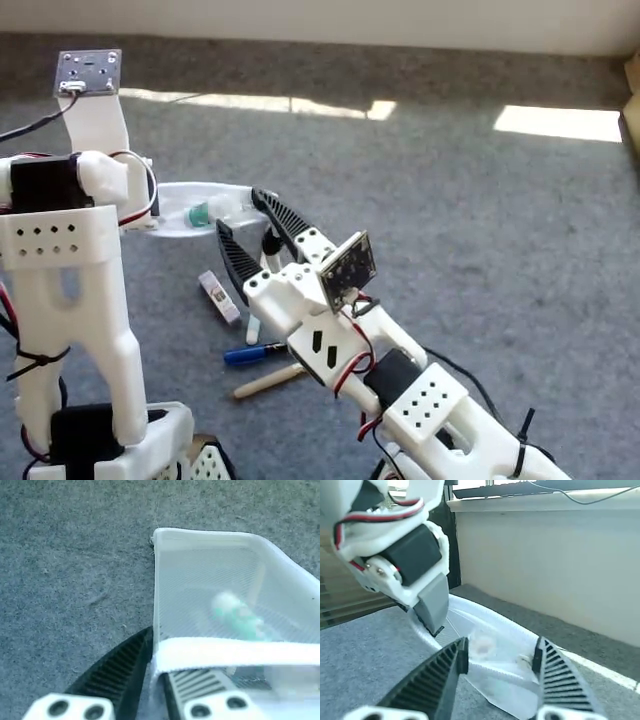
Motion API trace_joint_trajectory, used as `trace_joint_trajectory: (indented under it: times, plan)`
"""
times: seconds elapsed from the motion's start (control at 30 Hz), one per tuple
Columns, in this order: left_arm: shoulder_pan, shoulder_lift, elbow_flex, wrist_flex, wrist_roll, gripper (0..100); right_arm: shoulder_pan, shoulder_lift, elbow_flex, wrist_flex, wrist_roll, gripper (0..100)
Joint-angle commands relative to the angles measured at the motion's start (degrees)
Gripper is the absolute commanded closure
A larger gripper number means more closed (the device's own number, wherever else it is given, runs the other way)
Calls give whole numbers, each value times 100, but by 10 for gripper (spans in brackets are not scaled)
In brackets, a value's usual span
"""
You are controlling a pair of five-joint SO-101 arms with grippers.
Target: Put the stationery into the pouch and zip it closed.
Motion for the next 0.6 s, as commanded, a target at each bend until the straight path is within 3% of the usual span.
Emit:
trace_joint_trajectory:
  times: [0.0,0.4,0.57]
  plan:
    - [13,40,22,-105,70,992,-127,-119,-66,277,-62,772]
    - [-4,40,22,-105,70,992,-189,-127,-426,1007,-62,772]
    - [-549,40,-31,-105,70,992,-48,-127,-426,1007,-62,772]
